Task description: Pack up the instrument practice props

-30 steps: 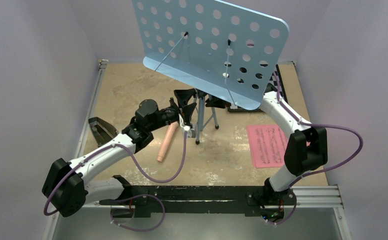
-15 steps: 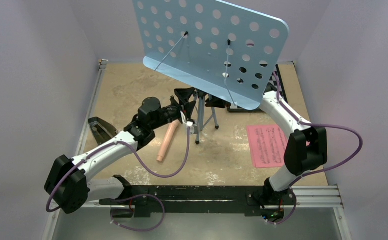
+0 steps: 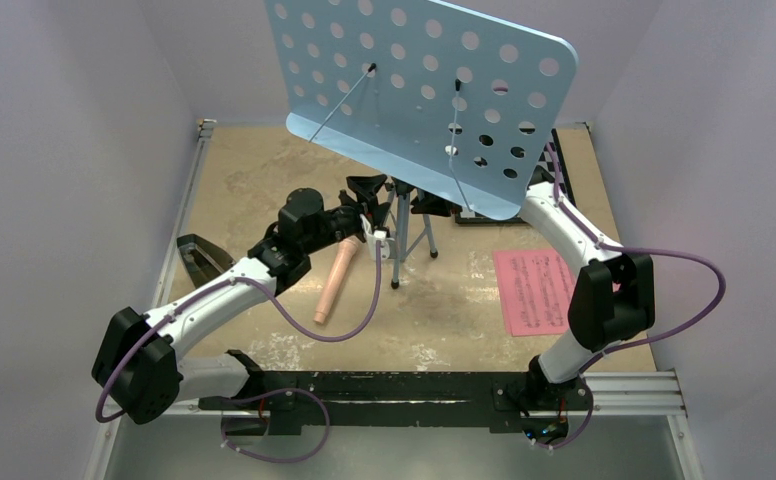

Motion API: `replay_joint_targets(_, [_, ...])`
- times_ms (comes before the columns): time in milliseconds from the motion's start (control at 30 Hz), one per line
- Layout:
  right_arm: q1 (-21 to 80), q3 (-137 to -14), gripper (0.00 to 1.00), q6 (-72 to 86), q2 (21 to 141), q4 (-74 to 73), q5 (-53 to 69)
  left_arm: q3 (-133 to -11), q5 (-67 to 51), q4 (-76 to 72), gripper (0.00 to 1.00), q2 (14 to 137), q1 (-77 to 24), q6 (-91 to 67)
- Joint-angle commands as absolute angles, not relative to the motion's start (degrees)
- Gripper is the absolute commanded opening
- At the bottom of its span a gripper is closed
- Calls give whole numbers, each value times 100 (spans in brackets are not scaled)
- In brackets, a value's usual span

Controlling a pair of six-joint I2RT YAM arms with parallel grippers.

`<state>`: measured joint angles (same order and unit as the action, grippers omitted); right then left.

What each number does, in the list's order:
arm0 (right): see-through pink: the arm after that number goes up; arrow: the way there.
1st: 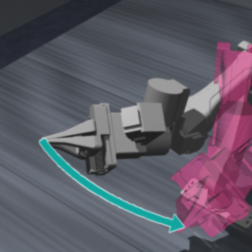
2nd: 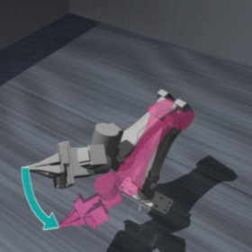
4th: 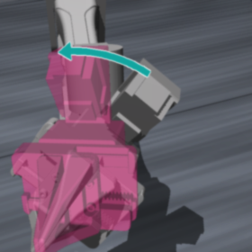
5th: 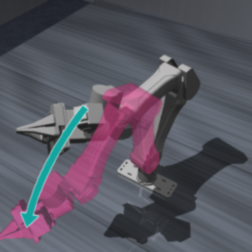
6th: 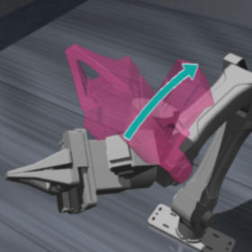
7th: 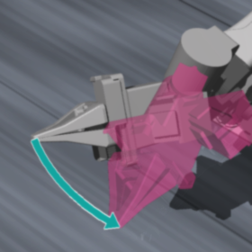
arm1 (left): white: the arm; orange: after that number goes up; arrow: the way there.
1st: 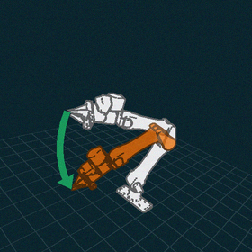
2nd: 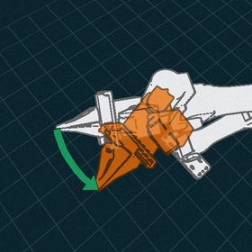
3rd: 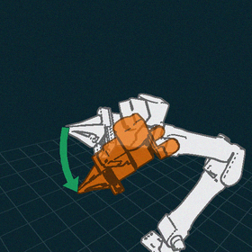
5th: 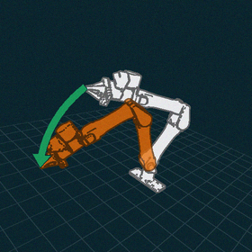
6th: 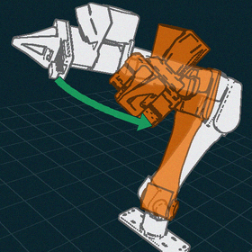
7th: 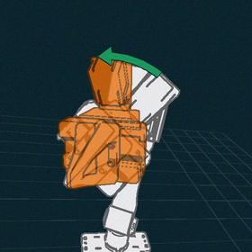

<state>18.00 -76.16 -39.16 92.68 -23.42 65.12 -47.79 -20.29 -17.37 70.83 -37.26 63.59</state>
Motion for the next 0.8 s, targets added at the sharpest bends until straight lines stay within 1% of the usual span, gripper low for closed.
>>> replay_joint_targets(0, [1828, -7593, 0, -3814, 9519, -2778, 6056, -4938, -2096, -1533, 63, 7078, -3699, 6150])
replay_joint_targets(400, [1828, -7586, 0, -3806, 9527, -2760, 6045, -4940, -2475, -1155, 62, 6953, -3698, 6284])
replay_joint_targets(633, [1827, -7589, 0, -3808, 9544, -2751, 6047, -4974, -2492, -1233, 62, 6868, -3696, 6352])
replay_joint_targets(767, [1828, -7601, 0, -3814, 9570, -2751, 6047, -4988, -2711, -1090, 61, 6548, -3691, 6318])
